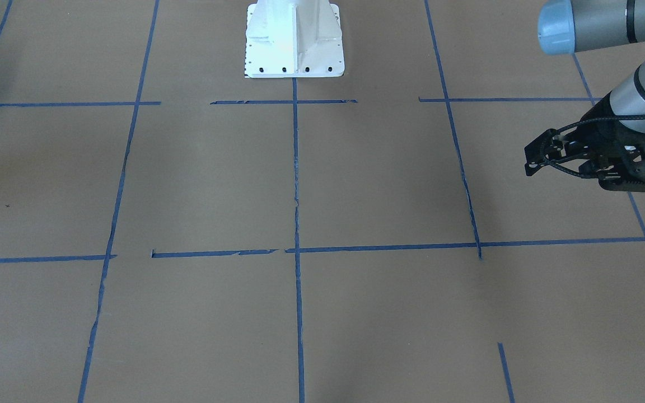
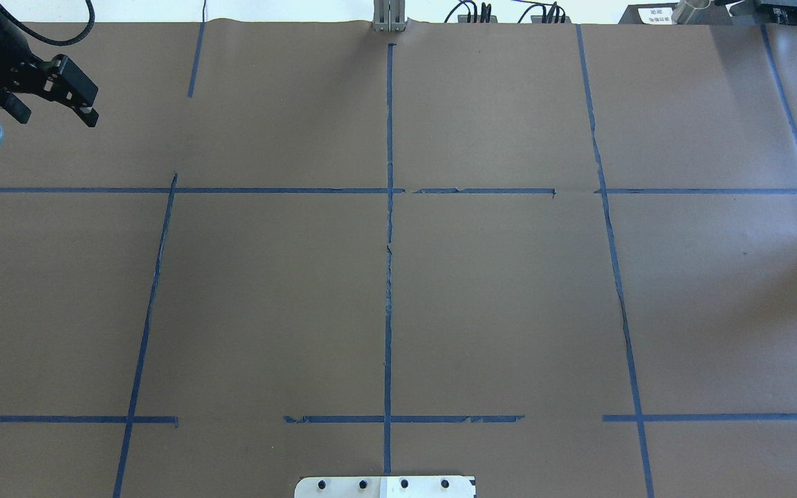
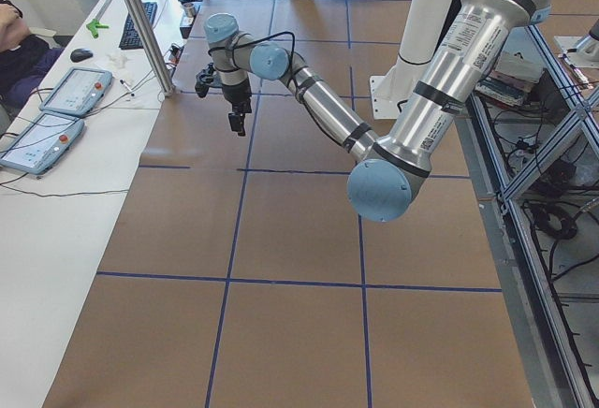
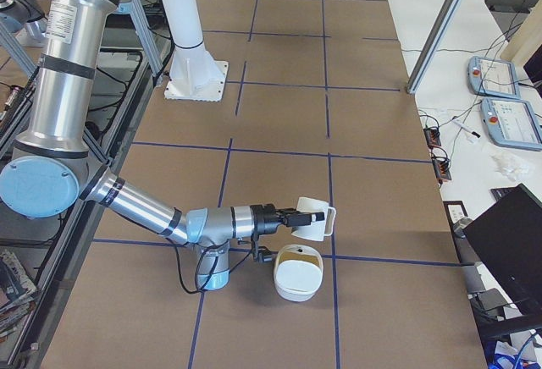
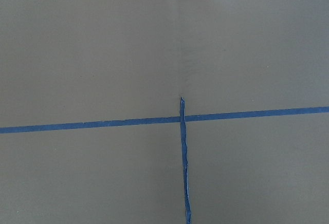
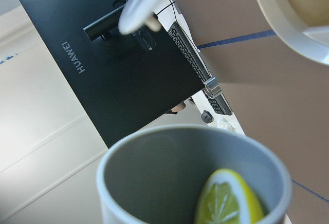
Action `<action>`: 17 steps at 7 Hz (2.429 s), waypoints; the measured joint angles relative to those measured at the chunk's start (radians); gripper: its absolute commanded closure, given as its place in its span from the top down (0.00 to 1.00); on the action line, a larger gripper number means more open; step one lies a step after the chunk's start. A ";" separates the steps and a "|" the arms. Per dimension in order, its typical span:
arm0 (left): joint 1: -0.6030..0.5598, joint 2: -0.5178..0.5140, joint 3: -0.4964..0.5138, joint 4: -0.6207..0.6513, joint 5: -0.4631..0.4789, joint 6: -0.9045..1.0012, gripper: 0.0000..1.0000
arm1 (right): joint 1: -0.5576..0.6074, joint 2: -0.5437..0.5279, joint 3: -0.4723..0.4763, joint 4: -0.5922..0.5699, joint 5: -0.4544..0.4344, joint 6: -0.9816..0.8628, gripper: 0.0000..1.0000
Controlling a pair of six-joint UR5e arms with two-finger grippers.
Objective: Left arm hands cup to right arm to dump lemon
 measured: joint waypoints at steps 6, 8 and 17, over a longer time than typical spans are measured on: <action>0.000 0.001 -0.001 0.000 0.000 0.000 1.00 | 0.023 0.002 -0.052 0.064 0.001 0.065 0.09; 0.000 0.001 0.000 0.000 0.000 0.000 1.00 | 0.023 0.003 -0.052 0.065 0.001 0.078 0.09; 0.000 0.005 0.000 0.000 0.000 0.000 1.00 | 0.025 -0.018 -0.022 0.054 0.153 -0.512 0.04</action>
